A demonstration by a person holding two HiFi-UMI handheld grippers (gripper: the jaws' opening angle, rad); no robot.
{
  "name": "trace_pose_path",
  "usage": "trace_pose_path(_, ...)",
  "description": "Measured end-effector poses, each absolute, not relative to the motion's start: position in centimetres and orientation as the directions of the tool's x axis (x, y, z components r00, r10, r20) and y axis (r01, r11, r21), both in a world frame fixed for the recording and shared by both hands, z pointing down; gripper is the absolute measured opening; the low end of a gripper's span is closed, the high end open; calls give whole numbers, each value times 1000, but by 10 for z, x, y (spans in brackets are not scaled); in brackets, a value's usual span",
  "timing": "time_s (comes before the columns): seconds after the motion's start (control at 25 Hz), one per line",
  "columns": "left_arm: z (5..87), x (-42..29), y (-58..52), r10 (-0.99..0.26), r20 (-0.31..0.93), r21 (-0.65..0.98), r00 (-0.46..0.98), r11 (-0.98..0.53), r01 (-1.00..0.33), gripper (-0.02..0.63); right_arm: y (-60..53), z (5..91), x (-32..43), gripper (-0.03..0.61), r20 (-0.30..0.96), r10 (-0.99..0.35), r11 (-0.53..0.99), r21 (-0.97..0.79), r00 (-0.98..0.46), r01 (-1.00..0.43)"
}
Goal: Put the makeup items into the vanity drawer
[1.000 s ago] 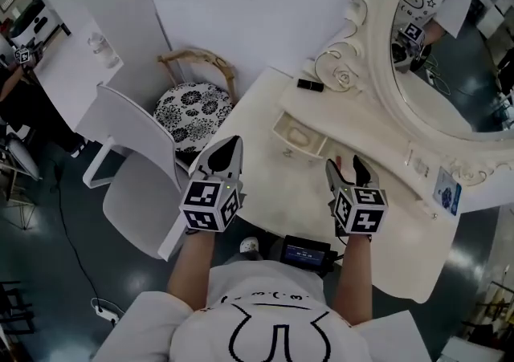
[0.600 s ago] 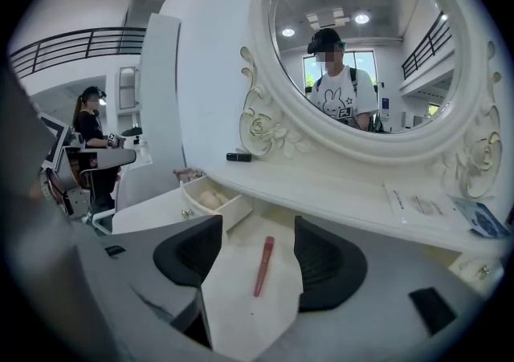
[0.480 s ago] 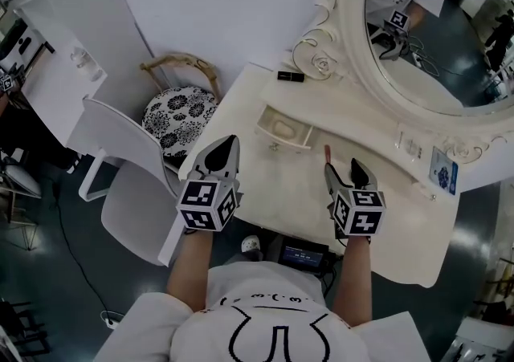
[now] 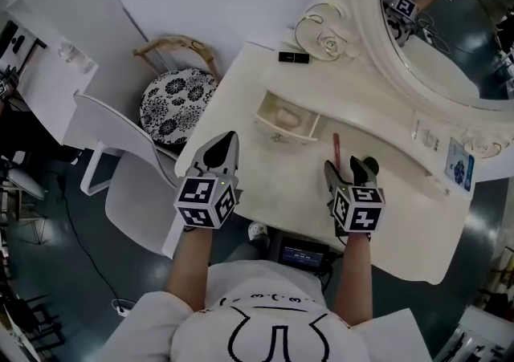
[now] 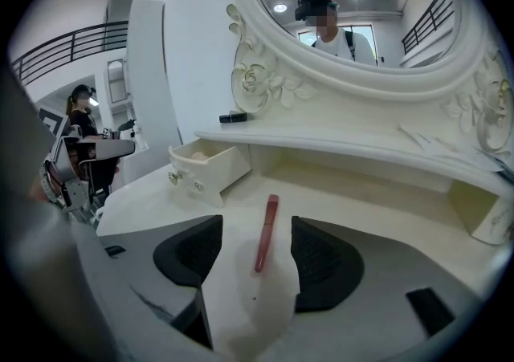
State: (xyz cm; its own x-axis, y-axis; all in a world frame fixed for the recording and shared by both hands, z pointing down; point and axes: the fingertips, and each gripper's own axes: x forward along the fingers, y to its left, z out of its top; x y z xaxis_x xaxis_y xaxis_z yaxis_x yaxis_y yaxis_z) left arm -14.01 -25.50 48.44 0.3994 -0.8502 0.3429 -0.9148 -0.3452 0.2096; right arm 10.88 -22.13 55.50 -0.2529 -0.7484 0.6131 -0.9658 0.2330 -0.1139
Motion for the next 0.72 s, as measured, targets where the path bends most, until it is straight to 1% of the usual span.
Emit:
trace_pose_path(0.24, 498, -147, -262, -843, 374, 207, 388, -332, -921, 15, -229, 578, 108, 242, 663, -714, 232, -83, -228, -969)
trace_pose_path(0.28, 500, -148, -262, -842, 377, 206, 386, -331, -921, 15, -229, 580, 109, 236, 671, -709, 231, -69, -216, -970)
trace_pose_path(0.32, 501, -148, -263, -842, 378, 206, 386, -330, -921, 15, -230, 581, 110, 210, 678, -706, 229, -59, -208, -972)
trace_pose_path(0.4, 502, -150, -263, -841, 381, 206, 385, -329, -922, 15, -230, 582, 113, 201, 685, -704, 211, -51, -188, -976)
trace_pose_path(0.44, 503, -151, -263, -840, 382, 206, 384, -328, -922, 15, -230, 582, 116, 108, 688, -705, 194, -47, -172, -980)
trace_pose_path(0.48, 503, -151, -263, -840, 384, 207, 384, -327, -922, 15, -231, 582, 118, 61, 689, -706, 180, -45, -160, -983)
trace_pose_path(0.72, 501, -151, -260, -839, 380, 213, 389, -330, -920, 15, -228, 582, 120, 60, 698, -699, 158, -60, -154, -986)
